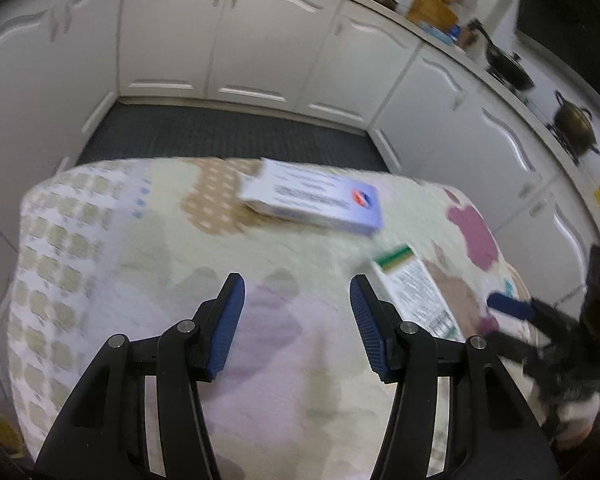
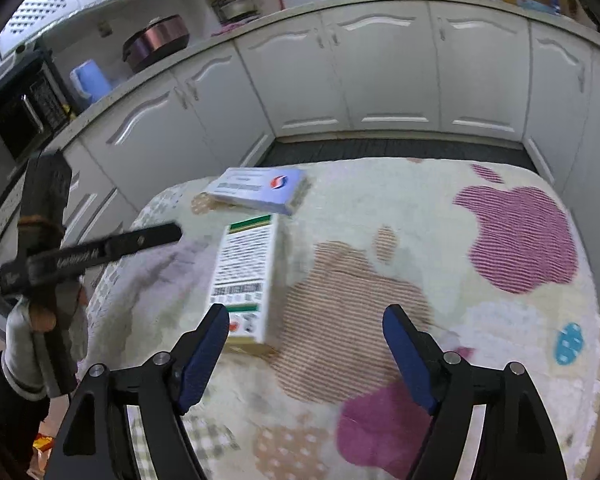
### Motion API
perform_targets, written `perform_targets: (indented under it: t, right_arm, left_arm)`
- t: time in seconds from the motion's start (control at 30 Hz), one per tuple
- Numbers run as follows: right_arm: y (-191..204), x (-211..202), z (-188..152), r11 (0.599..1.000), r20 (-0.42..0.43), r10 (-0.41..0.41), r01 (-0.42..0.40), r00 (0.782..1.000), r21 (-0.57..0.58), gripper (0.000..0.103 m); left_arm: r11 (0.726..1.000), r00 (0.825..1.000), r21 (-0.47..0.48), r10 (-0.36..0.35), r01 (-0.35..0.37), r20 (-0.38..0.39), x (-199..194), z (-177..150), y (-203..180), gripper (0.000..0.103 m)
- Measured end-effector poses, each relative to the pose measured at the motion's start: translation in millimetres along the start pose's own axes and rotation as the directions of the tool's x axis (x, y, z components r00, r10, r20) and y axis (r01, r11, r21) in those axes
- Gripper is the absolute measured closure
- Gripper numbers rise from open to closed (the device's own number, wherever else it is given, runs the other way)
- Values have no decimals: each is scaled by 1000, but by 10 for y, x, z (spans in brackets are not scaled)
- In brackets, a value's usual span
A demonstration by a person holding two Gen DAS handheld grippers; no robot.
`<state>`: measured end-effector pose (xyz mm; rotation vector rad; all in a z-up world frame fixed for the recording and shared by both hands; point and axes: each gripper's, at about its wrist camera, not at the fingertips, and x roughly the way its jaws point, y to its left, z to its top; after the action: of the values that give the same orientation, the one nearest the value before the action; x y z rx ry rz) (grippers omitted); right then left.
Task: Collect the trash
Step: 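Move both tools back over the table toward the two medicine boxes, then grasp the white-blue tablet box with the left tool while the right tool grasps the Watermelon Frost box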
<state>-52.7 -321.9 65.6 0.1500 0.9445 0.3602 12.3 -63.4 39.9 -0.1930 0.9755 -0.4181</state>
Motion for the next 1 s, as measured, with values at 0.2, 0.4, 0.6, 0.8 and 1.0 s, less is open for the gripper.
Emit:
perform_targets:
  t: [0.2, 0.4, 0.6, 0.8, 1.0]
  right_arm:
    - [271, 343, 138, 999, -41, 10, -12, 999, -43, 25]
    - [356, 654, 206, 997, -83, -27, 20, 996, -74, 43]
    - [227, 515, 136, 993, -74, -47, 38, 996, -108, 52]
    - [-124, 216, -5, 995, -74, -66, 61, 995, -72, 52]
    - [-347, -10, -150, 997, -64, -76, 74, 995, -33, 53]
  left_arm:
    - [1000, 999, 21, -17, 16, 34, 67, 285, 135, 41]
    - [999, 999, 51, 2, -4, 41, 304, 778, 130, 40]
    - [990, 990, 41, 136, -135, -33, 796, 1085, 209, 40]
    - [981, 980, 125, 160, -146, -117, 883, 821, 127, 40]
    - [984, 978, 177, 25, 13, -209, 539, 295, -72, 40]
